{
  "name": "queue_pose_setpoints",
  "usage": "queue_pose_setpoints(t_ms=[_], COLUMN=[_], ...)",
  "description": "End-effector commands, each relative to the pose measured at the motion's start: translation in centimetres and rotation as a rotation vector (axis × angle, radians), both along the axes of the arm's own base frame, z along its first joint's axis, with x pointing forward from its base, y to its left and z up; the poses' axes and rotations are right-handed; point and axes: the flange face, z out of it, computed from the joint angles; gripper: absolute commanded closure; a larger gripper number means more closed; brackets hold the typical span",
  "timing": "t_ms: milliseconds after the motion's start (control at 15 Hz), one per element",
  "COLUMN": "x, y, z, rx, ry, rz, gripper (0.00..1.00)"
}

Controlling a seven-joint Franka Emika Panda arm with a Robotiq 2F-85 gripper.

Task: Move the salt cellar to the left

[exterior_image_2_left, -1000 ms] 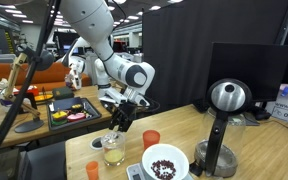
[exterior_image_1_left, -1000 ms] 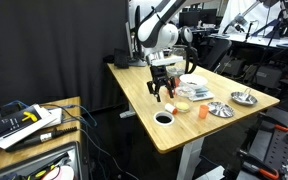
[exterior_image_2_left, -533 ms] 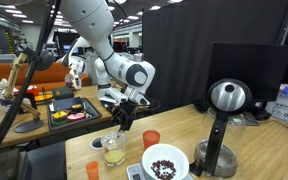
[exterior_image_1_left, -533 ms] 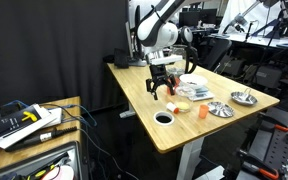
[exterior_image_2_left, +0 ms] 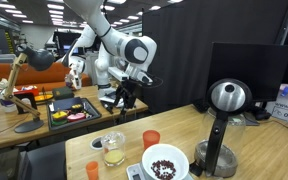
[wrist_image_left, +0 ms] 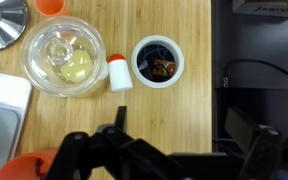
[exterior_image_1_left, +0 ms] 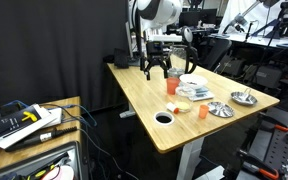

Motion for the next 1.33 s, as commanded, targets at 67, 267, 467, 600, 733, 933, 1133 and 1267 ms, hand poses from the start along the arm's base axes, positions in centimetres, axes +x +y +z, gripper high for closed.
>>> queue_pose_setpoints(t_ms=[67,267,467,600,733,933,1133,1267], x=[-1.1,-2.4,-2.5,-2.5,-2.5,-2.5,-2.5,-2.5], y=[0.0,-0.1,-0.2,-0.2,-0.2,-0.2,-0.2,-0.2], z=[3.3,3.6,3.1,3.2,3.2,3.2,3.2,3.2], rx=[0.003,0.003,0.004,0.004,0.004,0.004,0.004,0.004], ry=[-0.023,-0.014,-0.008,-0.009,-0.009,-0.009,-0.009,-0.009], rz=[0.017,0.025,0.027,0.027,0.027,0.027,0.027,0.027], gripper=[0.0,0.0,0.0,0.0,0.0,0.0,0.0,0.0])
